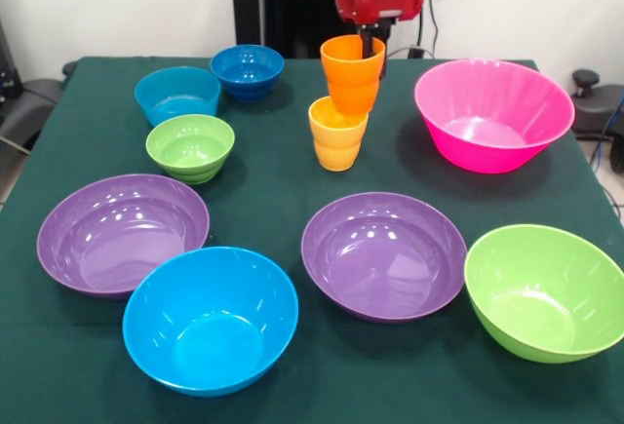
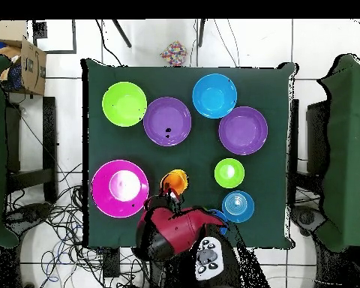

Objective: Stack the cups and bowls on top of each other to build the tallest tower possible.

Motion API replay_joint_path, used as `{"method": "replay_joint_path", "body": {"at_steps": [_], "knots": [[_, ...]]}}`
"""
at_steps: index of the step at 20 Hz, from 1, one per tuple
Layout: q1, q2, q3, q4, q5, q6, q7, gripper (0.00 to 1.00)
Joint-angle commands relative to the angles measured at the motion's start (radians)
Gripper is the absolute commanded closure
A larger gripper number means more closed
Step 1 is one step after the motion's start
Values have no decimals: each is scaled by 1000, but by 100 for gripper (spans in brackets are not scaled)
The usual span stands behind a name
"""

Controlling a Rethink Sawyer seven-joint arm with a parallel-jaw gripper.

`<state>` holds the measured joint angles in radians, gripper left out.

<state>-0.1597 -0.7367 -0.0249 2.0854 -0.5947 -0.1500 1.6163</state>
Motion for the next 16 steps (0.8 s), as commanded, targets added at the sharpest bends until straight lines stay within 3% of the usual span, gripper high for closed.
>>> {"method": "replay_joint_path", "body": {"at_steps": [1,16], "knots": [[20,66,21,-29,25,-36,162,100],[-16,72,45,-61,8,-36,138,100]]}}
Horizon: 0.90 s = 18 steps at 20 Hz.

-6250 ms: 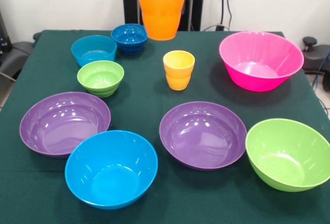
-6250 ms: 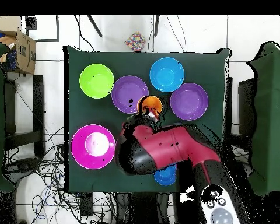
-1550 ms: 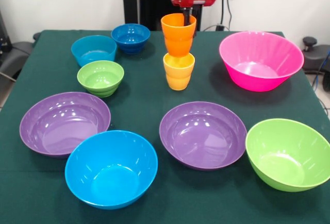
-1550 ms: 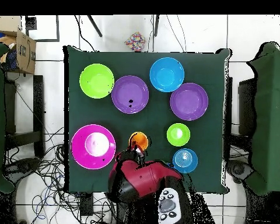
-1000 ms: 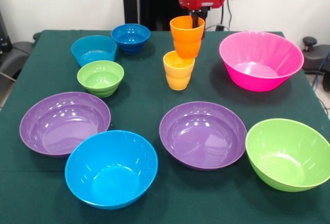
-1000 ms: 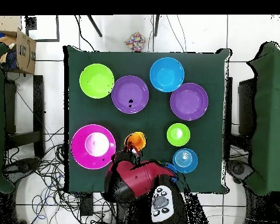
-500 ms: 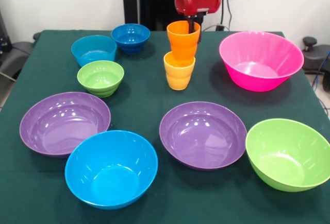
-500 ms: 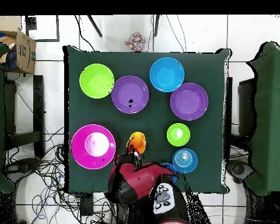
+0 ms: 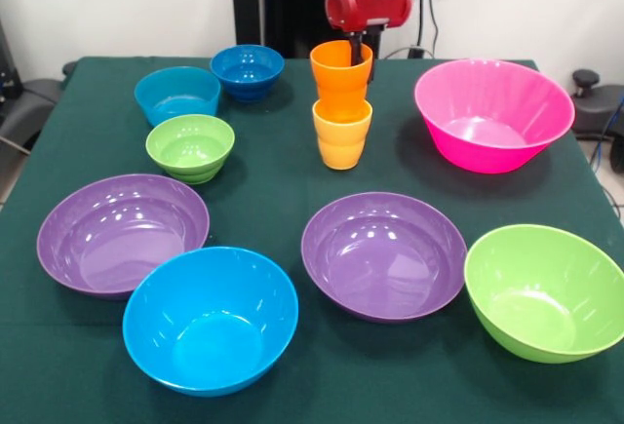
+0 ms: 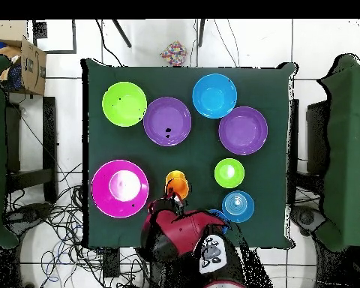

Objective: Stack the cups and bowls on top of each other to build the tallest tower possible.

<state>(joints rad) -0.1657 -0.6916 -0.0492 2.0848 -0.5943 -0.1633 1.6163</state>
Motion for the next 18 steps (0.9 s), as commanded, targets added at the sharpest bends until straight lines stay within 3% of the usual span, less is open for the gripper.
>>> {"method": "replay_joint_path", "body": {"at_steps": [1,18], "knots": [[-9,32,74,-65,9,-26,139,100],[-15,67,115,-96,7,-61,141,100]]}}
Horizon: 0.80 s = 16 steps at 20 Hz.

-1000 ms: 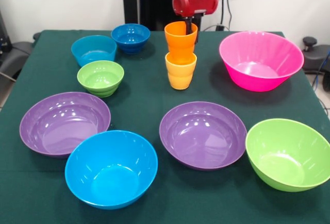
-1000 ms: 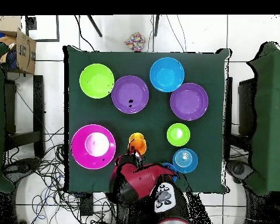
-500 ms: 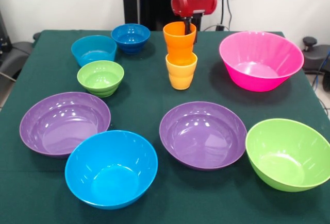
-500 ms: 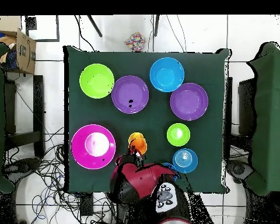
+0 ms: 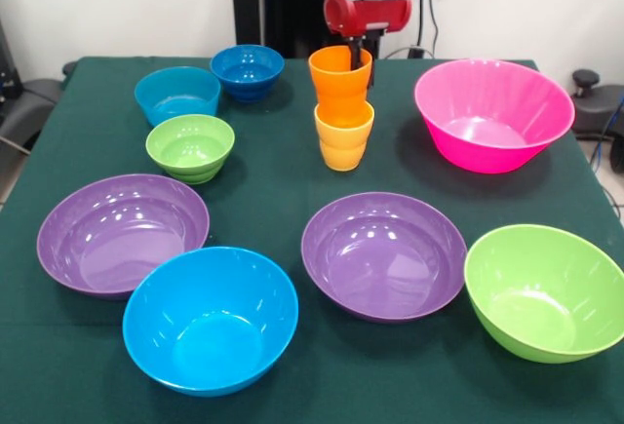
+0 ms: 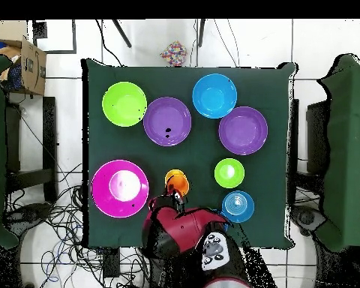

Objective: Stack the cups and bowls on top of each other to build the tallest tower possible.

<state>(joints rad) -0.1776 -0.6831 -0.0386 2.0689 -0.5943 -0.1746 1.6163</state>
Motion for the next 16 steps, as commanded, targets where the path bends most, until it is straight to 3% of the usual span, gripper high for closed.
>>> {"method": "replay_joint_path", "body": {"at_steps": [1,16], "knots": [[0,65,104,-85,9,-51,141,100],[7,78,94,-100,27,-37,145,100]]}}
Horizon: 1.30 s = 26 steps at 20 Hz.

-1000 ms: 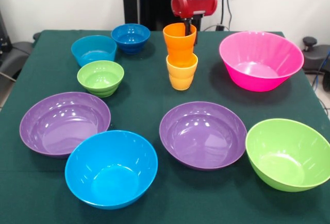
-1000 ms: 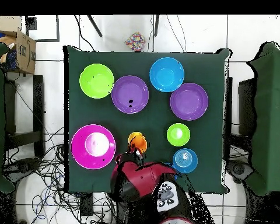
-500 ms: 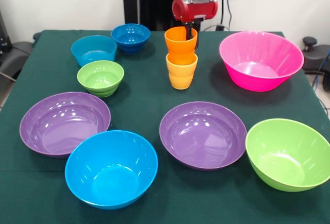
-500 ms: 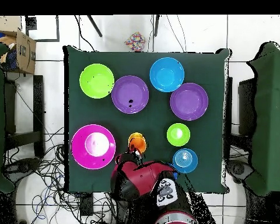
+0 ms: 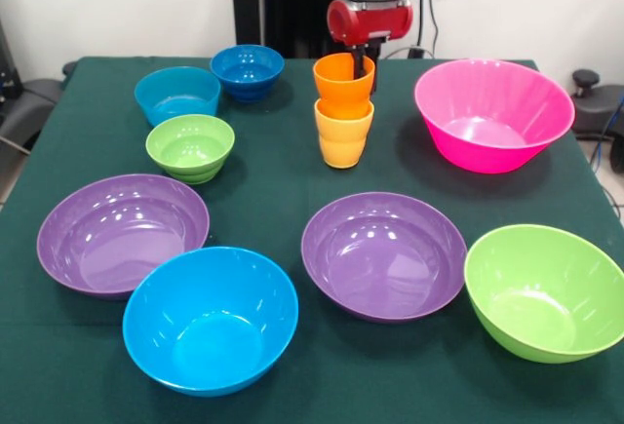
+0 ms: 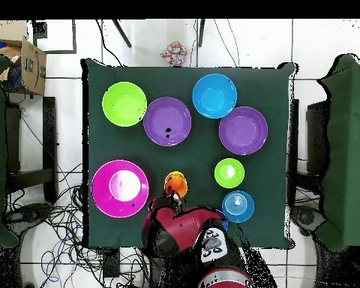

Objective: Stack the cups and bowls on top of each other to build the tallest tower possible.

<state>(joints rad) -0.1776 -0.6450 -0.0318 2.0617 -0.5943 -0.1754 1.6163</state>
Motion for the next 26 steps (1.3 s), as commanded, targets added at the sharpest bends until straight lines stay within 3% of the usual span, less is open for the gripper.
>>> {"method": "replay_joint_path", "body": {"at_steps": [1,26], "knots": [[4,39,90,-95,25,-34,143,100],[-13,51,108,-133,14,-39,138,100]]}}
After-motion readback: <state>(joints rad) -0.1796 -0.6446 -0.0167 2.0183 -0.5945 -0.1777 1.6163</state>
